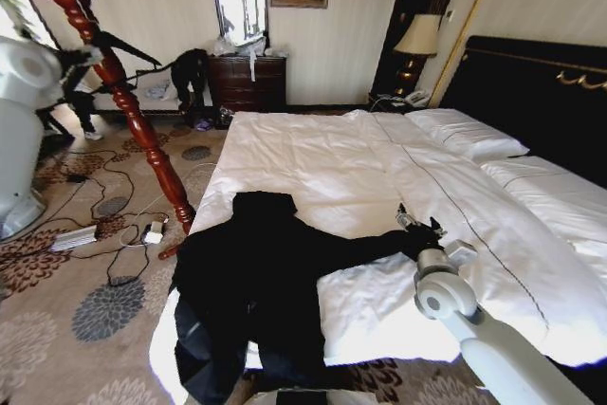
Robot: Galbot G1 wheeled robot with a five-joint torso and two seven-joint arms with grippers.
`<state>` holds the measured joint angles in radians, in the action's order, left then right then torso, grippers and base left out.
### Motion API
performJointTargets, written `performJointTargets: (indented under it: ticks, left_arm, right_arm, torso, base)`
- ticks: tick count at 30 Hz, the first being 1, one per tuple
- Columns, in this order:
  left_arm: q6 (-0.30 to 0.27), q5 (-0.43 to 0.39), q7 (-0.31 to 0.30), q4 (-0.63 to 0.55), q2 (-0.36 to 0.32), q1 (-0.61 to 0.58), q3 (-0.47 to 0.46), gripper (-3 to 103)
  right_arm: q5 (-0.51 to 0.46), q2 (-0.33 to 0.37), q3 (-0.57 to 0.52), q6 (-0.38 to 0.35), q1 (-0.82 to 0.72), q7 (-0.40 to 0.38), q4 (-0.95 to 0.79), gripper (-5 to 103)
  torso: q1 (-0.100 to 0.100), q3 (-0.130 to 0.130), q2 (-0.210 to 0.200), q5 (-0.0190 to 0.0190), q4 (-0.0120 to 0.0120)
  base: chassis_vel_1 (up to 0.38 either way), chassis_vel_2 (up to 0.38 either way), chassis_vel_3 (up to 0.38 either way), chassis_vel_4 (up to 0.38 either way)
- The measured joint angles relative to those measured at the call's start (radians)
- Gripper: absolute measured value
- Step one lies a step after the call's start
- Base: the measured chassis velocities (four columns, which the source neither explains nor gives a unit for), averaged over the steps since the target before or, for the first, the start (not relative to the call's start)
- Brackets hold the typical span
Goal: Pick up the clothes from the bed and hang them on the clothes hanger.
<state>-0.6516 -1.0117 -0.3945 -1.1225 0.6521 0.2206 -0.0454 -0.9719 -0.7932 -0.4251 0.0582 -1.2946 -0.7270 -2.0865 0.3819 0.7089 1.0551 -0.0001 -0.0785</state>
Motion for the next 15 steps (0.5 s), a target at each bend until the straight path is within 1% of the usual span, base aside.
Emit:
performJointTargets:
  ticks: [2,3,6,9,12,14,15]
  left_arm:
    - [0.000,0.010,0.002,0.034,0.003,0.016,0.001,100]
    - [-0.003,0.011,0.003,0.039,0.003,0.022,0.007,100]
    - [-0.016,0.011,0.003,0.044,0.003,0.031,0.017,100]
    - [-0.044,0.011,-0.012,0.050,0.013,0.046,0.027,100]
    - [-0.061,0.010,-0.025,0.051,0.016,0.054,0.029,100]
    - [-0.069,0.005,-0.031,0.053,0.016,0.069,0.042,100]
    - [-0.069,0.005,-0.031,0.053,0.016,0.069,0.042,100]
  right_arm:
    - [0.000,0.007,-0.006,-0.001,-0.008,-0.002,-0.006,100]
    - [0.000,0.008,-0.008,-0.002,-0.011,-0.003,-0.008,100]
    - [0.001,0.008,-0.010,-0.002,-0.015,-0.004,-0.009,100]
    - [0.009,0.005,-0.011,-0.003,-0.028,-0.007,-0.010,100]
    - [0.017,0.005,-0.012,-0.003,-0.037,-0.007,-0.011,100]
    - [0.020,0.005,-0.017,-0.003,-0.047,-0.008,-0.012,100]
    - [0.020,0.005,-0.017,-0.003,-0.047,-0.008,-0.012,100]
  torso:
    - [0.000,0.000,0.000,-0.0001,0.0001]
    - [0.000,0.000,0.000,0.0000,0.0007]
    - [0.000,0.000,0.000,-0.0001,0.0010]
    - [0.000,0.000,0.000,0.0002,0.0002]
    - [0.000,0.000,0.000,0.0002,0.0001]
    - [0.000,0.000,0.000,0.0001,0.0008]
    - [0.000,0.000,0.000,0.0001,0.0008]
  base:
    - [0.000,0.000,0.000,0.000]
    - [0.000,0.000,0.000,0.000]
    - [0.000,0.000,0.000,0.000]
    - [0.000,0.000,0.000,0.000]
    - [0.000,0.000,0.000,0.000]
    - [0.000,0.000,0.000,0.000]
    - [0.000,0.000,0.000,0.000]
